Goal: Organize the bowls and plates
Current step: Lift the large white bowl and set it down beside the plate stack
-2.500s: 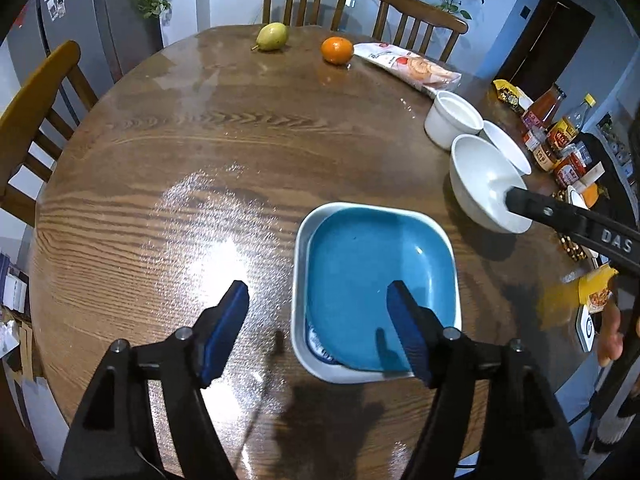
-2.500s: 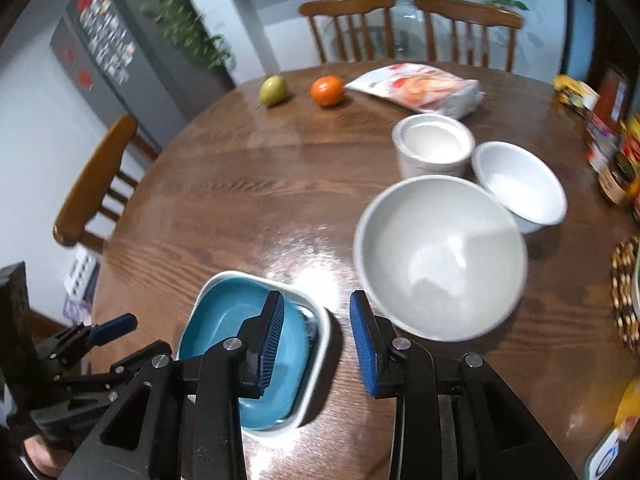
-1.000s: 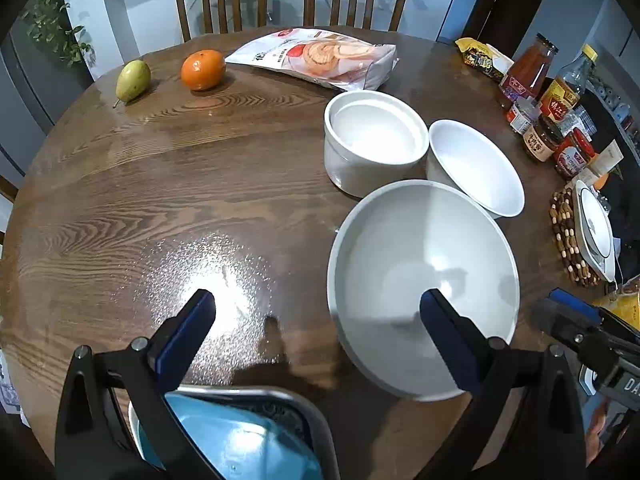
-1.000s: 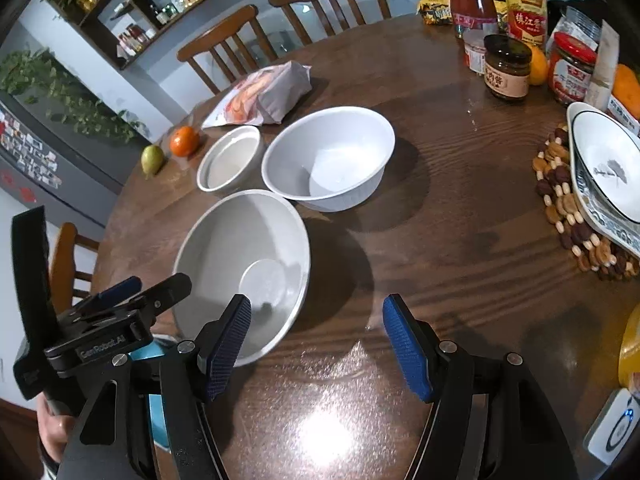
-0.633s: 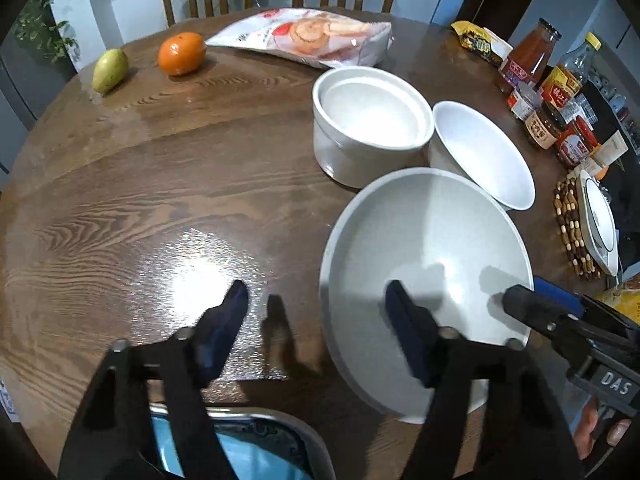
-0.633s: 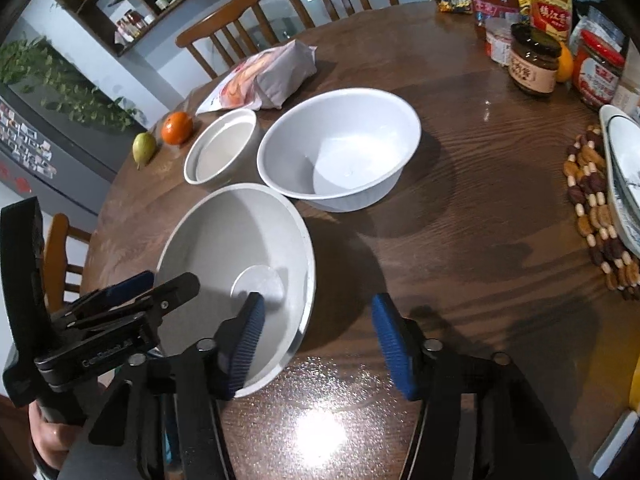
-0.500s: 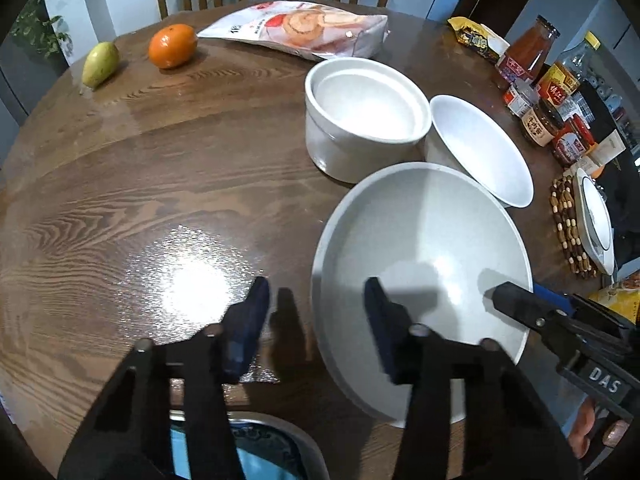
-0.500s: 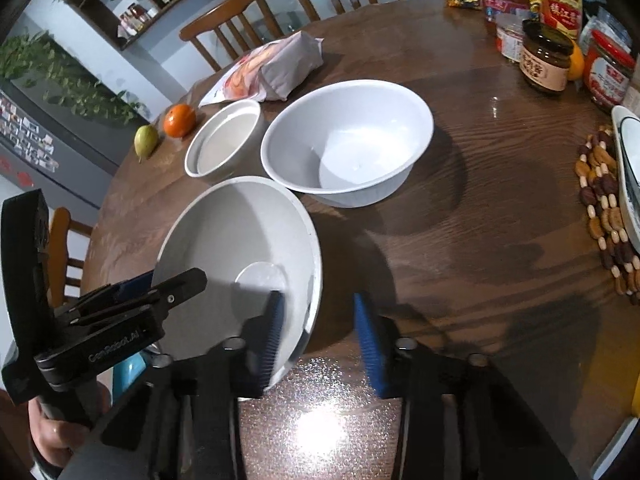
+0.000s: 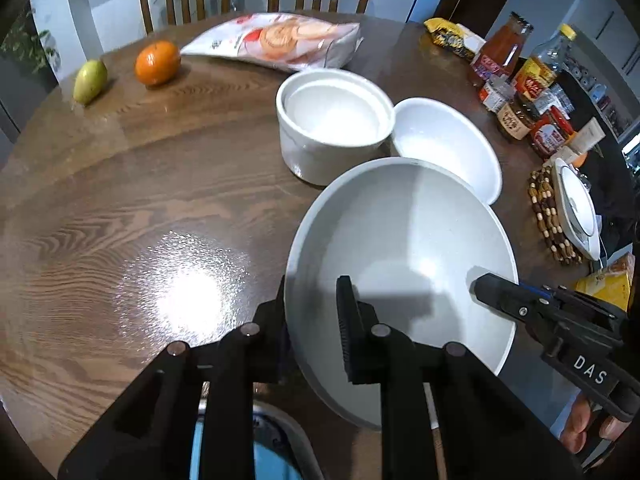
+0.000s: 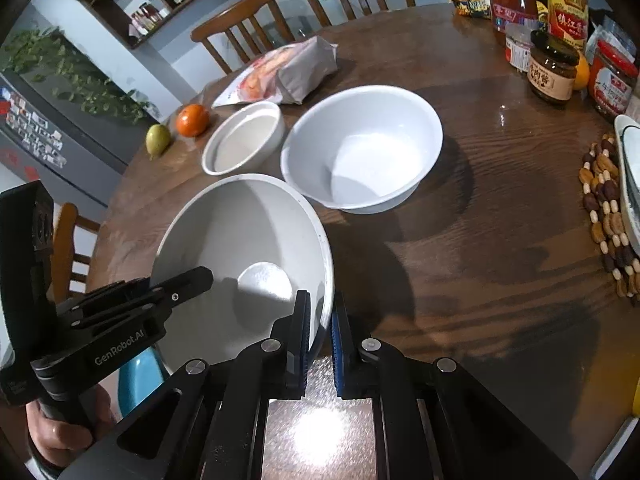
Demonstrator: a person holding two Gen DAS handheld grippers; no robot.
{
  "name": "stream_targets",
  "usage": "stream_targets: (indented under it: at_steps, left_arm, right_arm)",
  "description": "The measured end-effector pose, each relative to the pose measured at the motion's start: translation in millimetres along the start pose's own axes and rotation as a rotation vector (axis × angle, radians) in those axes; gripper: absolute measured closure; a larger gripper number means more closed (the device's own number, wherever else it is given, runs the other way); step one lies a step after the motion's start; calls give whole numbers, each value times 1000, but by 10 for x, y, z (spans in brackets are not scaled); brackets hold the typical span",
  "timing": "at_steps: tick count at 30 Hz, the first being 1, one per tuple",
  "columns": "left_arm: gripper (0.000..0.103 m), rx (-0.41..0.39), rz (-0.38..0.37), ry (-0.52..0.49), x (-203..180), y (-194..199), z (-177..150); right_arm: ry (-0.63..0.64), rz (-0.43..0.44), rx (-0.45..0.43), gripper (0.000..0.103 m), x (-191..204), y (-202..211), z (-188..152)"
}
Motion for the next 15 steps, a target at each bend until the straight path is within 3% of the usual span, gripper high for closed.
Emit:
stream_targets:
  at_steps: [6, 15]
  left_arm:
    - [85, -21, -8, -39, -87, 224, -202]
    - [85, 43, -14, -52, -196, 180, -595]
  right_arm:
    - [14, -4, -25, 92, 55, 256, -120]
    - [4, -19, 19, 92, 26, 344, -488]
Point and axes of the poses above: each gripper's, at about its wrist camera, not at the fingertips, and y roughly against the way its jaws point, x to its left, z to its top, the point moved 5 cm from there along -y, roughly the way its jaws point, and after that the axes turned 11 degrees about y, right-handed, at the moved point
